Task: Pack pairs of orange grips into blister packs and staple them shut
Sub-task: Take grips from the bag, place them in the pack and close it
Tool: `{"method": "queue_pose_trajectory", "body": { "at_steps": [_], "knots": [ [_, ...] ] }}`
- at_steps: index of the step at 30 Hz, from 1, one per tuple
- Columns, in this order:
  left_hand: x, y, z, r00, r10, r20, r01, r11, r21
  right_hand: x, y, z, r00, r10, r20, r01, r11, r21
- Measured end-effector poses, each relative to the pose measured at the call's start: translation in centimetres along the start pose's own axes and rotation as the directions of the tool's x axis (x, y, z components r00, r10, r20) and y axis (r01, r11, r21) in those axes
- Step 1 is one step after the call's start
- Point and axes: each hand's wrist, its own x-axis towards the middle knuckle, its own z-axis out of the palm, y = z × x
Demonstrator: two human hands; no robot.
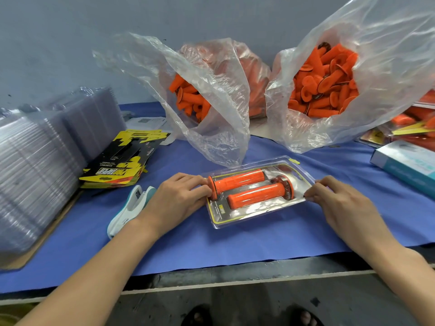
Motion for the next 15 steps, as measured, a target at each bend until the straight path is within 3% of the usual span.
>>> {"method": "queue_pose_trajectory", "body": {
  "at_steps": [4,9,15],
  "knots": [
    [-0.1,0.1,-0.1,1.000,-0.010,-0.008,0.010,1.000,-0.010,-0.1,-0.3,-0.1,1.000,-0.002,0.019,0.002,1.000,0.004],
    [-0.7,1.6,-0.8,0.995,0.006,0.097,0.001,0.997,-0.080,0.0,-0.3,0.0,0.999,0.032,-0.004,-0.032,0.999,-0.010],
    [-0.4,2.6,-1.5,0.999,-0.003,0.040,0.006,0.997,-0.079,0.0,-0.8,0.5,0.999,-0.017,-0.050,0.015,0.999,-0.035]
  ]
}}
